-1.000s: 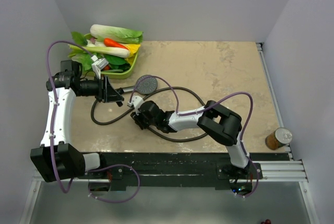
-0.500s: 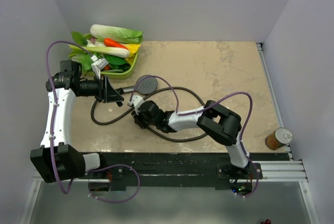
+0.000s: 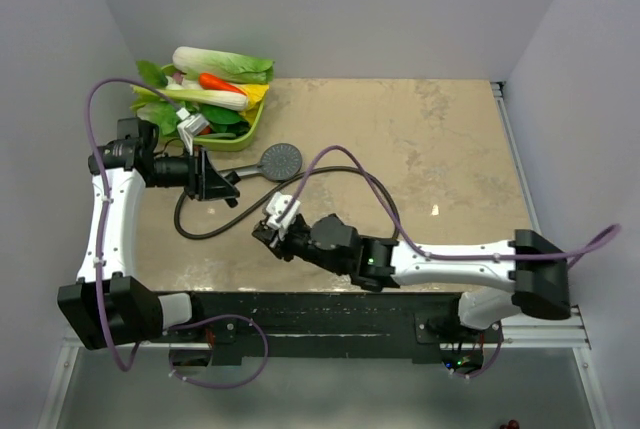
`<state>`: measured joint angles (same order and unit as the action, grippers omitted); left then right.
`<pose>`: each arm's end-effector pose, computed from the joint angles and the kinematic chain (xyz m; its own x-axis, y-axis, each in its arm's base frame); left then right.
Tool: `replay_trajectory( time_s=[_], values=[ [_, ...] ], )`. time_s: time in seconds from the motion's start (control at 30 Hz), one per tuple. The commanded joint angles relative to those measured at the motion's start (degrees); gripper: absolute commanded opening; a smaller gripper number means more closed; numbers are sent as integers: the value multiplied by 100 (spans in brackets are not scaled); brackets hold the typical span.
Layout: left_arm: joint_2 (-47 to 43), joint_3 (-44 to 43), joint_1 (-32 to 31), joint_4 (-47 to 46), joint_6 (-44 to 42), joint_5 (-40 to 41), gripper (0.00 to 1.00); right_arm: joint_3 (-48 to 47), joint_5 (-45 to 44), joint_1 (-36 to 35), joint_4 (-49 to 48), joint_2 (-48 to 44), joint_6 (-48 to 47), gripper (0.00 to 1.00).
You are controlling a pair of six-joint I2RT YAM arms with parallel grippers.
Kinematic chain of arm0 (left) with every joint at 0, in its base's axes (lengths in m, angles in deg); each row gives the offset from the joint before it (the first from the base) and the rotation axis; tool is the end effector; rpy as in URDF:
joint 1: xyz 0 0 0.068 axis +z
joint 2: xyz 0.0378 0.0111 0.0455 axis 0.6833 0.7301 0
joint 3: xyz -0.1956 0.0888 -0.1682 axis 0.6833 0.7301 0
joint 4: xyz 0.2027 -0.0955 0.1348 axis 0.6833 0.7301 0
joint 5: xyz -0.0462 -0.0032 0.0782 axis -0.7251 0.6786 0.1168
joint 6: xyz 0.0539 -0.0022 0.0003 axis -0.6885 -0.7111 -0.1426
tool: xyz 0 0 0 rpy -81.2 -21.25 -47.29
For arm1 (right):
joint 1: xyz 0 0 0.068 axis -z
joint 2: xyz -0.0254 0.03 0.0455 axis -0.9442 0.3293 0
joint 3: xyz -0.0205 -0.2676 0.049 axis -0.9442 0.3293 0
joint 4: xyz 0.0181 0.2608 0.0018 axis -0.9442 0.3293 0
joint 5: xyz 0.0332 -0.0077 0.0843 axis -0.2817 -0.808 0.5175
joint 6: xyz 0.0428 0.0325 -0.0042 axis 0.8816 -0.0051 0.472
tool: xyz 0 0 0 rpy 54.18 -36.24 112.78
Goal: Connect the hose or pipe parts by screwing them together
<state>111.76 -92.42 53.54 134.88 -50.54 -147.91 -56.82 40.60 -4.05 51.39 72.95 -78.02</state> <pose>0.2163 0.0067 0.3378 -0.7764 0.0129 -0.6301 0.5567 0.4828 -0.6760 0.0986 0.3261 0.2912 -0.0402 -0.1454 -0.9886 -0.8571 0.5136 -0.0407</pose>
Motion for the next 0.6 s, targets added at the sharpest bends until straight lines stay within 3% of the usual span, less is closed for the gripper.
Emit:
replay_trajectory(
  time_s=[0.0, 0.07, 0.2, 0.37, 0.57],
  values=[
    [-81, -254, -515, 528, -786, -766, 0, 237, 42, -137, -300, -733, -784, 0],
    [-266, -263, -928, 520, -874, -757, 0, 753, 90, -251, -957, -1120, -1110, 0],
    [-433, -517, -1000, 528, -760, -809, 0, 959, -138, -453, -1155, -1192, -1154, 0],
    [-477, -1026, -991, 528, -453, -836, 0, 994, -1137, -884, -1321, -928, -1795, 0],
    [-644, -914, -991, 528, -162, -827, 0, 1100, -2502, -1367, -2391, -639, -2867, 0]
  ],
)
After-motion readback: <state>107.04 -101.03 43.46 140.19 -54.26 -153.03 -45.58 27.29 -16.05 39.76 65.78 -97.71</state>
